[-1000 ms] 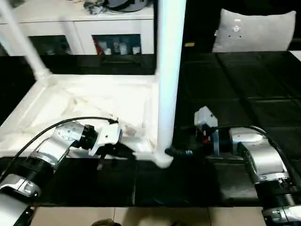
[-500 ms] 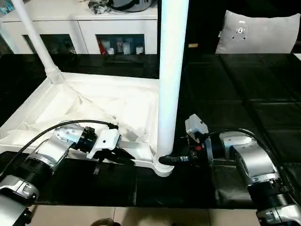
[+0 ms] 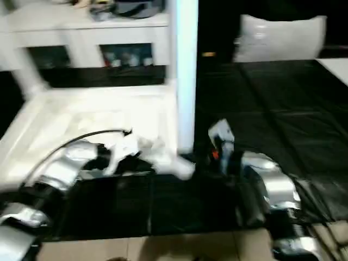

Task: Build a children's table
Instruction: Rotate leg to tighten

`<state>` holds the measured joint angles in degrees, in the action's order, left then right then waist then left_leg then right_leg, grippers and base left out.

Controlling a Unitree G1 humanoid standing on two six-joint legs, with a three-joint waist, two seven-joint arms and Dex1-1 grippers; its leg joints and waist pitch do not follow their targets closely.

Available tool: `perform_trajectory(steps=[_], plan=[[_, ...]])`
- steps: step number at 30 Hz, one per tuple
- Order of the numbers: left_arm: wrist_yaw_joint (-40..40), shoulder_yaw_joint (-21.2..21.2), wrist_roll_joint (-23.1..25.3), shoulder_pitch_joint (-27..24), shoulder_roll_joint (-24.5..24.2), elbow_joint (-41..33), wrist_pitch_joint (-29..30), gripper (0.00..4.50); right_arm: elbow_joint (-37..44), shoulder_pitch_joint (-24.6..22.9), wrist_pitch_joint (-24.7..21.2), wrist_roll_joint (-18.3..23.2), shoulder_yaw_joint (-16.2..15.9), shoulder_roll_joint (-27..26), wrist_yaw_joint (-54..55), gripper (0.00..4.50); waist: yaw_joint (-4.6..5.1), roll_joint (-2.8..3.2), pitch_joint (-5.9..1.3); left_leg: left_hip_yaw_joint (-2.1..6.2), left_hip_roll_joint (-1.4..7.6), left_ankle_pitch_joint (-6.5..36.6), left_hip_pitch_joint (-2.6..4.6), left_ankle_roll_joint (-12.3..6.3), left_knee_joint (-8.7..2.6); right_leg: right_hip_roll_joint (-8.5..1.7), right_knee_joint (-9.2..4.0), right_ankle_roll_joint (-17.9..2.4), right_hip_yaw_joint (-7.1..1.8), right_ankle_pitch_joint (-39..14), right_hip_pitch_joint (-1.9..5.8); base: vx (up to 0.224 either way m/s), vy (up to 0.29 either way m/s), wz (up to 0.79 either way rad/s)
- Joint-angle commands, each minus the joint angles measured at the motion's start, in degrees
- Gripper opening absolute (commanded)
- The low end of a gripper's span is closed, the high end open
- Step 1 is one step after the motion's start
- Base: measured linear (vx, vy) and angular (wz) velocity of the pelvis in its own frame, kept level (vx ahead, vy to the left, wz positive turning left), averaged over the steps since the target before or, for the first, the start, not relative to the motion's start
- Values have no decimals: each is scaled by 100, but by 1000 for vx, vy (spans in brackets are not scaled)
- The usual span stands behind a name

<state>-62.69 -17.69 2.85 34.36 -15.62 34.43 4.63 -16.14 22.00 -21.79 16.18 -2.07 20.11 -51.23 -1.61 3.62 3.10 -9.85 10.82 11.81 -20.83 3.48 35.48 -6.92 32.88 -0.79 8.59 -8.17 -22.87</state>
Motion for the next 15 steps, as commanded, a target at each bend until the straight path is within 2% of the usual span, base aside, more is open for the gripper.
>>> perform_trajectory(steps=[1,3,4,5,6,7,8,9,10,11,13,14,15], plan=[[293,-92,-180,211,504,-159,145,0,-283,88,-290,-186,-195,-324,713,196,39,-79,-364,133,153,1833,16,-59,-463,-240,-594,-357,-176,-3300,302,0,0,0],[983,52,-149,375,886,-14,577,0,-435,231,-460,-289,-1,-687,1518,196,120,-85,-368,115,132,1804,15,-126,-437,-243,-616,-363,-170,-3291,286,0,0,0],[1480,168,-117,503,1117,105,760,0,-597,361,-462,-358,81,-862,1910,196,171,-15,-369,119,108,1834,24,-129,-419,-222,-647,-366,-143,-3318,273,0,0,0],[1480,168,-117,503,1117,105,760,0,-597,361,-462,-358,81,-862,1910,196,198,-40,-380,120,100,1834,23,-128,-404,-221,-637,-359,-124,-3316,277,0,0,0],[1795,255,-64,568,1263,141,902,0,-696,442,-450,-425,137,-981,2158,196,201,-60,-388,113,76,1815,46,-178,-386,-213,-683,-317,-100,-3350,275,0,0,0],[2174,362,-20,658,1453,201,956,0,-864,557,-242,-558,169,-1095,2469,196,218,-25,-389,118,84,1754,19,-237,-399,-214,-649,-368,-120,-3211,282,0,0,0],[2514,461,25,707,1606,203,977,0,-991,630,56,-590,224,-1203,2605,196,258,-30,-402,123,98,1735,-20,-256,-400,-207,-641,-371,-102,-3121,291,0,0,0],[2559,473,31,712,1625,202,977,0,-1007,638,104,-588,232,-1216,2612,196,261,-39,-410,122,96,1735,-4,-270,-393,-209,-659,-368,-96,-3110,291,0,0,0],[2608,469,53,719,1638,197,939,0,-1030,651,189,-593,267,-1243,2679,230,252,-53,-441,122,98,1583,-29,-355,-401,-221,-611,-457,-136,-2819,319,0,0,0],[2563,409,96,706,1602,178,869,0,-1004,642,266,-584,334,-1277,2774,251,261,-51,-439,143,121,1451,-113,-446,-430,-216,-547,-531,-154,-2580,359,0,0,0],[2500,360,131,683,1556,152,826,0,-936,608,280,-567,359,-1289,2775,267,254,-46,-453,131,128,1404,-94,-498,-421,-222,-546,-574,-166,-2495,350,0,0,0],[2363,283,176,635,1474,98,755,0,-787,521,277,-580,351,-1277,2713,274,228,-49,-468,120,138,1196,-90,-580,-414,-232,-500,-732,-209,-2162,350,0,0,0],[2288,241,180,608,1434,71,713,0,-713,466,288,-602,335,-1255,2672,298,215,-44,-475,117,143,1116,-93,-603,-410,-231,-473,-784,-219,-2037,355,0,0,0]])
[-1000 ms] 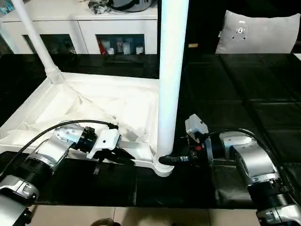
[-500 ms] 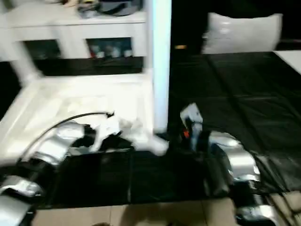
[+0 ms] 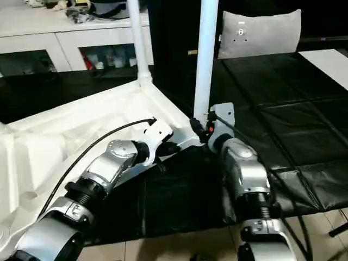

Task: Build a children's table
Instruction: Rotate leg to tighten

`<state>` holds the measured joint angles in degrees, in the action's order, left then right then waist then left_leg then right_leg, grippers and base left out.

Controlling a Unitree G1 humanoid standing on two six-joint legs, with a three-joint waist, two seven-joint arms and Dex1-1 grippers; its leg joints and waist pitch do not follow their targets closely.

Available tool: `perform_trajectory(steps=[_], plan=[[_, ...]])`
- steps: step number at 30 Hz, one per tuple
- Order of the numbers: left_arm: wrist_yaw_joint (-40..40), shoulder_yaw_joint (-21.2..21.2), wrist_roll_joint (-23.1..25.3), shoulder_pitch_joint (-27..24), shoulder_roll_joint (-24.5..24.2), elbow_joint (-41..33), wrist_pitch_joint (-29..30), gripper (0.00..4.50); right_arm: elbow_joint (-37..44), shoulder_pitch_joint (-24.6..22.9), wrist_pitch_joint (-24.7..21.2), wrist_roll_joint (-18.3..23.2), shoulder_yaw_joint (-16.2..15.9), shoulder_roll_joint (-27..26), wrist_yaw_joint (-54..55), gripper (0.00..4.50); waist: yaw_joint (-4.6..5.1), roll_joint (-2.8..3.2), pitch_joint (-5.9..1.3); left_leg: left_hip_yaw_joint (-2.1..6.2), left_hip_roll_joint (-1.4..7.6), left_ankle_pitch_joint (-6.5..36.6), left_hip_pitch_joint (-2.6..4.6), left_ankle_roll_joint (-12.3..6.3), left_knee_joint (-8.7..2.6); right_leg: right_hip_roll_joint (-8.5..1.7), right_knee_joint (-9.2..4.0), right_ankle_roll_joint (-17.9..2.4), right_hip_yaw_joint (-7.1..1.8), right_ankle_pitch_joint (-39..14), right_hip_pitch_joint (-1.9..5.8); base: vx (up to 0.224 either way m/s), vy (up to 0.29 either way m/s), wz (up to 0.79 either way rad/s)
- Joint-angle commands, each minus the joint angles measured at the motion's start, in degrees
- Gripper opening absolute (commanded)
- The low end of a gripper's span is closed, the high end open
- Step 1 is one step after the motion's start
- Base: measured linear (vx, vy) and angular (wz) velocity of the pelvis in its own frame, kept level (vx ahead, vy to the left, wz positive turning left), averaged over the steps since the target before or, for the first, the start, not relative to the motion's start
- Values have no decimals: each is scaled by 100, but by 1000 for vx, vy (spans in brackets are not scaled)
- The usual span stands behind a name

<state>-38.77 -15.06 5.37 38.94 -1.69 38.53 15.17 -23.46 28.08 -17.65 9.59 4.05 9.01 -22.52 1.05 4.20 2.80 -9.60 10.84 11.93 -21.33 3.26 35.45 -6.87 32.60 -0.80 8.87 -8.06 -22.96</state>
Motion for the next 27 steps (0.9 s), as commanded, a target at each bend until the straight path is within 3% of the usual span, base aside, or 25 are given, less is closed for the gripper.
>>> perform_trajectory(steps=[1,4,7,8,10,13,15,17,22,24,27], plan=[[-174,-58,-72,117,8,-370,-378,0,72,-192,-102,44,-275,-120,-224,298,-71,-96,-454,83,152,977,-34,-629,-400,-237,-416,-869,-268,-1832,357,0,0,0],[-382,-108,-86,-32,-118,-458,-540,0,254,-374,110,123,-180,92,-460,314,-113,-96,-467,77,160,789,-55,-710,-384,-247,-343,-1029,-292,-1490,382,0,0,0],[-468,-103,-98,-58,-212,-424,-638,0,319,-451,374,34,-229,351,-711,354,-167,-94,-460,55,160,786,-34,-736,-384,-236,-349,-1042,-295,-1503,380,0,0,0],[-620,-112,-113,-78,-326,-415,-740,0,371,-503,493,73,-189,585,-1016,357,-200,13,-451,65,162,819,-24,-712,-392,-242,-342,-1045,-294,-1539,377,0,0,0],[-896,-139,-164,-98,-473,-383,-933,0,453,-560,554,162,-141,907,-1480,372,-197,-77,-442,53,164,961,-26,-735,-395,-223,-364,-1028,-298,-1548,390,0,0,0],[-1216,-173,-223,-122,-638,-352,-1132,0,549,-697,570,164,-322,1421,-2320,402,-239,-56,-435,49,159,1000,-24,-762,-392,-225,-373,-989,-295,-1765,385,0,0,0],[-1346,-192,-239,-129,-696,-333,-1227,0,573,-752,582,162,-417,1613,-2633,402,-283,-50,-432,47,169,1005,-13,-760,-391,-231,-382,-943,-306,-1858,373,0,0,0],[-1860,-244,-340,-161,-884,-319,-1412,0,737,-900,504,491,-515,2053,-3600,402,-336,-44,-433,44,185,1027,-7,-781,-393,-224,-374,-961,-307,-1829,372,0,0,0],[-2675,-441,-348,-224,-1251,-208,-1907,0,883,-966,282,840,-655,2453,-4621,402,-424,-61,-433,46,221,1023,-8,-849,-404,-224,-359,-1008,-314,-1774,359,0,0,0],[-3089,-548,-359,-264,-1415,-199,-2127,0,812,-936,350,867,-678,2513,-4864,385,-490,-48,-437,38,241,1042,36,-761,-409,-240,-356,-1016,-330,-1850,321,0,0,0],[-3473,-594,-412,-289,-1548,-197,-2286,0,734,-877,423,889,-711,2579,-5090,357,-529,-47,-435,41,252,1060,38,-687,-424,-237,-330,-1083,-344,-1737,321,0,0,0]])
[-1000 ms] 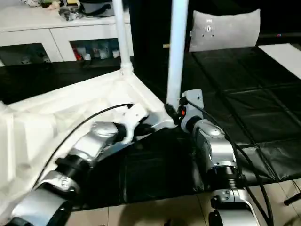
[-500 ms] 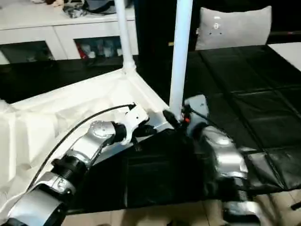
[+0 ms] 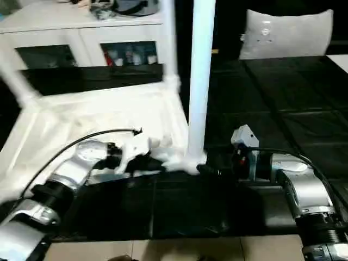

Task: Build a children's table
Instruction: Rotate leg to tighten

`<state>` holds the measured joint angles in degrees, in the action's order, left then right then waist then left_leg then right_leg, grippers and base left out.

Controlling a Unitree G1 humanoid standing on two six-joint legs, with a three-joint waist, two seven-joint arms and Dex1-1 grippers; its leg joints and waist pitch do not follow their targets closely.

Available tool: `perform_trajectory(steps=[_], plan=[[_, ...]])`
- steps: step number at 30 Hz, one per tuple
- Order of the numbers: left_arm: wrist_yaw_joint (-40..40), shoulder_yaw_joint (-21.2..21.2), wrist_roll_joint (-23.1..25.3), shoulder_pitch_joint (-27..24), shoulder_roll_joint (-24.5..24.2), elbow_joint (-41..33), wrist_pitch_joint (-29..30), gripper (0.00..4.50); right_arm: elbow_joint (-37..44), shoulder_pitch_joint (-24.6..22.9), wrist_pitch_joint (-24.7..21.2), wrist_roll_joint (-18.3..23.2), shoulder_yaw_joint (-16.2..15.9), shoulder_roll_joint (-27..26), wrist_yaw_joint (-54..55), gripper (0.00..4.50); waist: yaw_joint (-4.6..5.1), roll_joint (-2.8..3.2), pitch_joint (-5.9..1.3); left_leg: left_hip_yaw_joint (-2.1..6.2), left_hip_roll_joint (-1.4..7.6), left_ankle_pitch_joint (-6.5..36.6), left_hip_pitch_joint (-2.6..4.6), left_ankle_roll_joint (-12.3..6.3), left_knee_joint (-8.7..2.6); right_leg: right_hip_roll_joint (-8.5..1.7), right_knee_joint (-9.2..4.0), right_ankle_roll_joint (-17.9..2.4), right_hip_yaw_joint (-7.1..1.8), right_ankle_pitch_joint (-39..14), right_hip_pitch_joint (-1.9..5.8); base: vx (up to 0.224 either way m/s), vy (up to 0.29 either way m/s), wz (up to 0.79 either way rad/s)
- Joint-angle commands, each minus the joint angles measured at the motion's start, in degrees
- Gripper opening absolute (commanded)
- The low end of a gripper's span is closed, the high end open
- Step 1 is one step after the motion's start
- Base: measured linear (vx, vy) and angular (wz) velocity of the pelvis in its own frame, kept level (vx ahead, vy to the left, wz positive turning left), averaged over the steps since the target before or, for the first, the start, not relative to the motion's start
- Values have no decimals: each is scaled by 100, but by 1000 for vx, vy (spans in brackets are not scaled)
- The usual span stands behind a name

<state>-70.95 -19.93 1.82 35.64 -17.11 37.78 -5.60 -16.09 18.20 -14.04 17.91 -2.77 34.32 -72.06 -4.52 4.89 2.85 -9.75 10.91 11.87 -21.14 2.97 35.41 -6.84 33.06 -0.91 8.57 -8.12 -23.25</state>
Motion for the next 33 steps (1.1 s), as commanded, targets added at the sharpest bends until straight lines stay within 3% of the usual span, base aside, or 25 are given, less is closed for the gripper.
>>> perform_trajectory(steps=[1,5,12,14,19,28,33], plan=[[-508,-147,-107,37,-94,-148,-287,0,-29,155,114,88,-63,75,-297,348,0,-134,-448,51,252,1060,24,-633,-421,-252,-364,-1082,-323,-1698,349,0,0,0],[-991,-286,-164,40,-259,-206,-510,0,29,218,-71,169,-242,93,-629,312,-61,-141,-447,44,248,960,12,-636,-417,-263,-329,-1113,-337,-1659,355,0,0,0],[-1164,-293,-177,67,-272,-201,-672,0,151,255,-276,247,-414,12,-913,245,-80,-149,-445,42,248,964,19,-553,-422,-264,-354,-1024,-334,-1834,353,0,0,0],[-1193,-303,-200,68,-284,-190,-710,0,188,244,-283,249,-459,-5,-957,235,-91,-177,-444,42,252,894,13,-565,-423,-265,-352,-994,-338,-1858,352,0,0,0],[-1264,-316,-226,52,-283,-209,-728,0,171,270,-205,230,-548,-84,-956,196,-103,-170,-441,44,253,902,12,-527,-427,-270,-356,-957,-337,-1938,350,0,0,0],[-1259,-284,-223,54,-285,-186,-739,0,225,265,-320,264,-640,-164,-997,191,-98,-190,-438,43,248,943,17,-493,-432,-268,-366,-933,-334,-2000,351,0,0,0],[-618,-98,-177,112,-109,-196,-283,0,444,90,-684,367,-443,-431,-327,191,-100,-200,-441,42,252,865,21,-485,-430,-267,-357,-926,-339,-1999,345,0,0,0]])
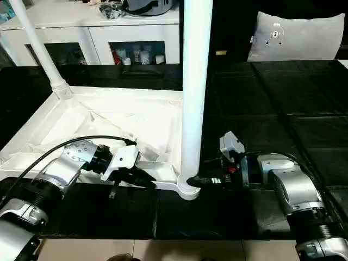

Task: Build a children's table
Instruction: Rotate leg to tighten

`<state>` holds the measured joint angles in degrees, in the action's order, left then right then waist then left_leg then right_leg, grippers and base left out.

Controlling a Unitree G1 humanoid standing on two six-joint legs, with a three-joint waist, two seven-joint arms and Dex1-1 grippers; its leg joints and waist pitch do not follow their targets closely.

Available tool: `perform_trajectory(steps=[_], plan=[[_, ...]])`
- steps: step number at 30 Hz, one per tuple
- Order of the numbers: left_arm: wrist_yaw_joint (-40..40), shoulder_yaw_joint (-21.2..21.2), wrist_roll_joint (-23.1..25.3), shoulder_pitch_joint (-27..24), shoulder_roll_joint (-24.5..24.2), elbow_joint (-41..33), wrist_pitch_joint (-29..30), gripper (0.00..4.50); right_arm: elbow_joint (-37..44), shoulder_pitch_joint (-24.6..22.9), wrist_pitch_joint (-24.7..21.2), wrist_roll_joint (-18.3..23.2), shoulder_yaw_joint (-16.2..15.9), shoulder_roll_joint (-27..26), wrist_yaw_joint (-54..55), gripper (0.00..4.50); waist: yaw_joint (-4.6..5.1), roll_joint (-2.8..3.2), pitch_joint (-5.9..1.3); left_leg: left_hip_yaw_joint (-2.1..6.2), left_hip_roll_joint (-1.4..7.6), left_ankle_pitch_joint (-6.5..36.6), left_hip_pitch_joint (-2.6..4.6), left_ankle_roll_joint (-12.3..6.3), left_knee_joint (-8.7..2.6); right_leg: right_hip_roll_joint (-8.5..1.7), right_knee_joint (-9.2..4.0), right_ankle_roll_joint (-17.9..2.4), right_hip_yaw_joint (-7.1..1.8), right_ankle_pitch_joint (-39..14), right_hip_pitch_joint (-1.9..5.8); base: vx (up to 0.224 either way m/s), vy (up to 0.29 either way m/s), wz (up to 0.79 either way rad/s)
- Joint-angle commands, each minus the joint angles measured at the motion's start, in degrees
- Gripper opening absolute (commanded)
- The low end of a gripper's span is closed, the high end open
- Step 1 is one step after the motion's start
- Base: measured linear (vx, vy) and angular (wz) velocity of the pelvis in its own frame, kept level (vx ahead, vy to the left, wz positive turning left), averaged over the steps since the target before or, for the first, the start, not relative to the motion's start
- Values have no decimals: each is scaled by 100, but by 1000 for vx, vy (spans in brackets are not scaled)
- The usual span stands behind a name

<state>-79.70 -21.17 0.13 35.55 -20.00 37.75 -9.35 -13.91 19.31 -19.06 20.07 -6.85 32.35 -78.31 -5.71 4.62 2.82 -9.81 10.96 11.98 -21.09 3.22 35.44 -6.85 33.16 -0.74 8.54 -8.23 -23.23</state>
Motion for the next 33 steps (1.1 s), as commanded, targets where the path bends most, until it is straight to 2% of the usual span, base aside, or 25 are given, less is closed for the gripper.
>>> perform_trajectory(steps=[1,3,4,5,6,7,8,10,12,13,14,16,18,19,20,22,23,26,28,33], plan=[[456,72,17,145,234,-203,245,0,281,-57,-277,117,23,-343,608,191,29,-165,-422,50,250,848,18,-464,-441,-264,-374,-917,-340,-2042,335,0,0,0],[913,222,-42,154,443,-335,748,0,306,-66,-389,-53,129,-728,1458,191,69,-139,-405,48,227,988,19,-366,-457,-265,-425,-820,-319,-2313,341,0,0,0],[1192,278,-68,123,606,-501,1131,0,249,-16,-447,-220,214,-1082,2173,191,105,-130,-401,62,211,1058,33,-270,-462,-270,-444,-770,-301,-2465,330,0,0,0],[1285,276,-53,110,661,-566,1257,0,210,14,-468,-278,253,-1222,2446,191,181,-141,-385,84,206,1093,-12,-163,-487,-268,-438,-706,-287,-2561,359,0,0,0],[1426,275,-7,109,726,-592,1342,0,191,44,-512,-321,278,-1356,2675,191,217,-142,-371,90,191,1187,-18,-134,-493,-265,-479,-632,-260,-2723,361,0,0,0],[1456,276,0,111,742,-594,1363,0,189,51,-522,-331,281,-1383,2719,191,297,-150,-389,96,169,1289,8,-115,-479,-273,-510,-554,-250,-2853,356,0,0,0],[1733,291,53,134,904,-607,1586,0,178,129,-624,-413,311,-1651,3141,191,368,-135,-389,99,173,1277,-10,-130,-479,-263,-505,-577,-268,-2740,352,0,0,0],[1838,297,70,145,970,-613,1687,0,178,163,-668,-441,323,-1763,3314,191,442,-145,-394,98,140,1262,-29,-198,-461,-257,-516,-590,-246,-2710,370,0,0,0],[2896,515,186,291,1455,-550,2150,0,-55,462,-768,-688,542,-2399,4613,191,531,-127,-392,80,129,1217,-25,-237,-439,-245,-526,-635,-248,-2703,332,0,0,0],[2896,515,186,291,1455,-550,2150,0,-55,462,-768,-688,542,-2399,4613,191,545,-127,-389,85,124,1212,-21,-221,-435,-245,-540,-628,-233,-2755,327,0,0,0],[3427,623,286,352,1675,-524,2318,0,-181,599,-747,-800,687,-2678,5188,191,539,-139,-397,80,101,1192,-11,-254,-424,-232,-570,-548,-216,-2832,341,0,0,0],[3702,669,347,371,1785,-525,2385,0,-252,660,-666,-899,721,-2777,5409,191,560,-114,-400,91,125,1129,-16,-261,-432,-231,-553,-573,-225,-2714,331,0,0,0],[3721,651,357,365,1798,-549,2359,0,-296,670,-553,-955,715,-2796,5470,191,546,-123,-425,98,133,1011,-34,-330,-437,-225,-510,-617,-247,-2349,353,0,0,0],[3717,646,363,353,1787,-571,2338,0,-281,647,-485,-917,754,-2808,5442,191,541,-143,-442,100,146,893,-50,-408,-434,-224,-464,-709,-265,-2035,366,0,0,0],[3647,621,390,335,1710,-577,2229,0,-227,592,-385,-852,818,-2784,5367,247,531,-126,-455,99,155,779,-58,-479,-426,-233,-421,-824,-280,-1761,374,0,0,0],[3600,613,418,309,1614,-604,2128,0,-158,525,-350,-810,892,-2748,5270,261,525,-125,-461,90,157,669,-56,-550,-413,-231,-393,-920,-289,-1549,373,0,0,0],[3593,618,421,304,1596,-608,2103,0,-148,512,-352,-799,901,-2734,5234,263,510,-128,-469,76,145,541,-69,-653,-399,-243,-364,-1021,-298,-1320,392,0,0,0],[3428,649,408,255,1432,-620,1932,0,-90,419,-286,-761,954,-2548,5027,295,484,-129,-471,70,146,425,-67,-756,-390,-239,-348,-1071,-299,-1222,400,0,0,0],[3138,629,373,187,1229,-624,1732,0,-37,344,-213,-673,996,-2257,4608,310,482,-83,-468,70,152,439,-60,-772,-388,-229,-342,-1093,-299,-1187,397,0,0,0],[2331,510,238,63,808,-623,1243,0,-18,230,23,-495,1006,-1532,3559,350,417,-133,-464,61,171,643,-40,-782,-395,-235,-358,-1088,-307,-1331,395,0,0,0]])
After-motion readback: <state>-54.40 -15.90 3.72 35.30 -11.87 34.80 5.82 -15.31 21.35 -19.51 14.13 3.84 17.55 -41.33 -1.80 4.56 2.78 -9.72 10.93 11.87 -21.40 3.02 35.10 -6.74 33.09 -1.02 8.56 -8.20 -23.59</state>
